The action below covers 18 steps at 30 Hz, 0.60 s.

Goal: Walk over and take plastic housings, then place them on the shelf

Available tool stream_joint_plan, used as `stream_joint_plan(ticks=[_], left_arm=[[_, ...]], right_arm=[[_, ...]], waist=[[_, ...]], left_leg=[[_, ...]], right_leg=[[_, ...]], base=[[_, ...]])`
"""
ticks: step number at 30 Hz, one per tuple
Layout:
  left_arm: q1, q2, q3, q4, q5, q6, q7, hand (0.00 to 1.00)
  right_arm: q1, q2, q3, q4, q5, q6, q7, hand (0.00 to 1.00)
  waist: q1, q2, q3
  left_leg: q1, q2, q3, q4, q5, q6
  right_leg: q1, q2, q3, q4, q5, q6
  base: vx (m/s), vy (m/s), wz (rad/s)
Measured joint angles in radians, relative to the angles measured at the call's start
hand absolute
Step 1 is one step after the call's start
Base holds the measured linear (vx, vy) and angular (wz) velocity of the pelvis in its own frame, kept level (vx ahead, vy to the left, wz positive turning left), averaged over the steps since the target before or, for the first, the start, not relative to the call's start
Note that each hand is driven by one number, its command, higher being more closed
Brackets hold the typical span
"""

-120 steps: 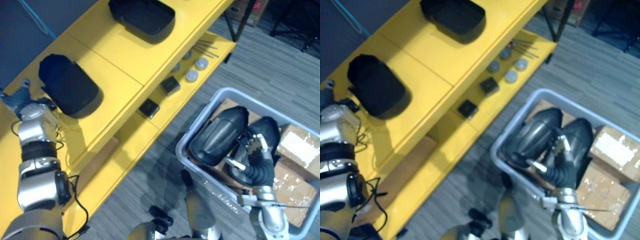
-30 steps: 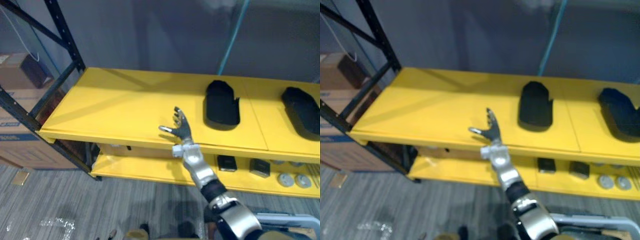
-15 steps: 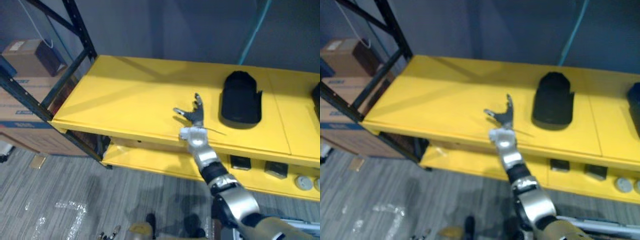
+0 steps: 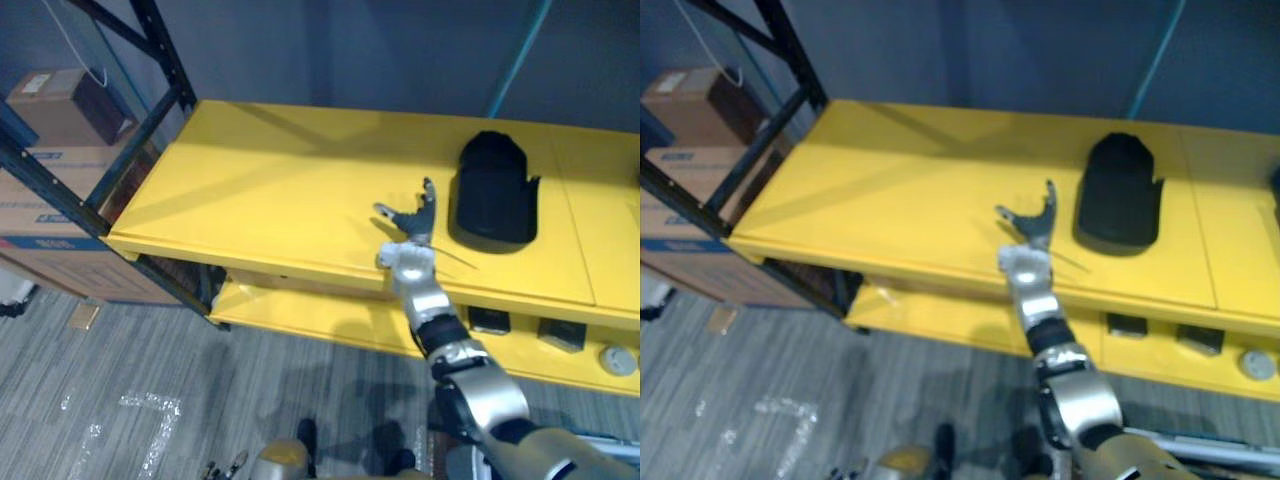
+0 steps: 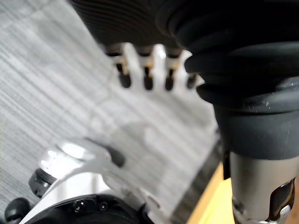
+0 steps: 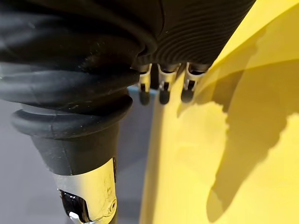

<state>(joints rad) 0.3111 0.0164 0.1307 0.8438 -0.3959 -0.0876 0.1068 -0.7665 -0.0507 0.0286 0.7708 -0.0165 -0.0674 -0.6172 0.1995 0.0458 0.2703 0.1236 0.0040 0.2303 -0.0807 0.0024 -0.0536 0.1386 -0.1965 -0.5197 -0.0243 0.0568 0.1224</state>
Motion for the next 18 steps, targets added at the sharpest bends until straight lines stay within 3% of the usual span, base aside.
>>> stream_joint_plan(ticks=[18], left_arm=[[0.0, 0.014, -0.033, 0.006, -0.028, 0.0, 0.001, 0.0]], right_arm=[[0.005, -0.032, -0.046, 0.022, 0.004, 0.004, -0.084, 0.0]], waist=[[-0.005, 0.0, 0.0]], left_leg=[[0.002, 0.0, 0.002, 0.0, 0.0, 0.0]], right_leg=[[0.001, 0.001, 0.006, 0.0, -0.001, -0.001]], base=[[0.0, 0.0, 0.0]])
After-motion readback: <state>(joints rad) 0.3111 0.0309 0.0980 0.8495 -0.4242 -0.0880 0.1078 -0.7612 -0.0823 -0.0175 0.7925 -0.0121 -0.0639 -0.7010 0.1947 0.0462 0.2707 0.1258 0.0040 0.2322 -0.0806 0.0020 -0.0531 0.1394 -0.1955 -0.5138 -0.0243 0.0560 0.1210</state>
